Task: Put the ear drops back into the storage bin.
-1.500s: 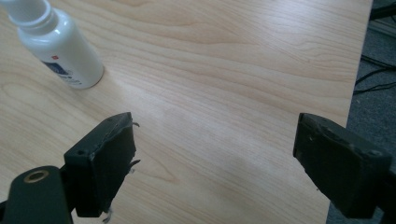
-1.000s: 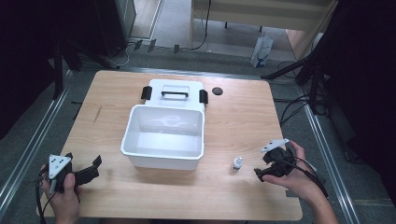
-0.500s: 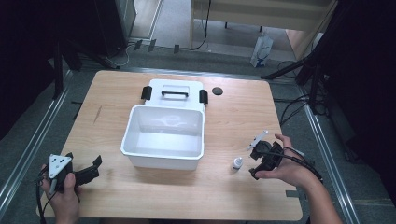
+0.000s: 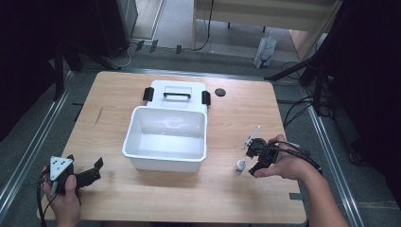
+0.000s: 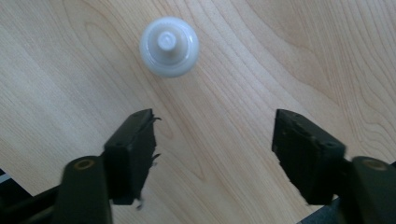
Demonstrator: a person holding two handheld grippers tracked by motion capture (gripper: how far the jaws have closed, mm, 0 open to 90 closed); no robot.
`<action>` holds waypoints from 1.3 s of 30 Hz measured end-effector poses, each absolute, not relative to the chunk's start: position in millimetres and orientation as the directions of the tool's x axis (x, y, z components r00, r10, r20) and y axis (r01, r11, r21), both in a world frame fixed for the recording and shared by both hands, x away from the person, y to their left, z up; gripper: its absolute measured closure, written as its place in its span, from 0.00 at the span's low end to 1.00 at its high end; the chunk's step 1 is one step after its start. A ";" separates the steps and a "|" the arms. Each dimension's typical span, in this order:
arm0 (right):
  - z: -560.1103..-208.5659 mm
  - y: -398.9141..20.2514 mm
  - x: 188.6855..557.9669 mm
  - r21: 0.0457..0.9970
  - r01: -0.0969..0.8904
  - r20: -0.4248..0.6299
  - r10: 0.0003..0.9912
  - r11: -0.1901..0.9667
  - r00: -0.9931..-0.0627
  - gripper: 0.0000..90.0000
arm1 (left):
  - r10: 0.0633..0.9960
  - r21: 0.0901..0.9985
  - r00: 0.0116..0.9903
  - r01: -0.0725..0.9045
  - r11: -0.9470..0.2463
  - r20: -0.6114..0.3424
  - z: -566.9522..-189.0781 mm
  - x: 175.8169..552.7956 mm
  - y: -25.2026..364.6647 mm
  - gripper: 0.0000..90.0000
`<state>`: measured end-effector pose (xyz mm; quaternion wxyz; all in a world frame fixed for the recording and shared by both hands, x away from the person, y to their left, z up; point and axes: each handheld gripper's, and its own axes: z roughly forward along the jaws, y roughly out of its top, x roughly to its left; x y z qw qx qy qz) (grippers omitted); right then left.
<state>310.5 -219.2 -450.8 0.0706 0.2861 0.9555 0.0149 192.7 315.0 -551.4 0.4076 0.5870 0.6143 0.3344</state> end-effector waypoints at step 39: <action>-453.4 -173.9 328.6 0.023 0.486 -0.039 0.486 0.874 -0.873 0.76 | 0.991 0.886 0.038 0.455 0.094 -0.124 -551.4 193.7 316.4 0.00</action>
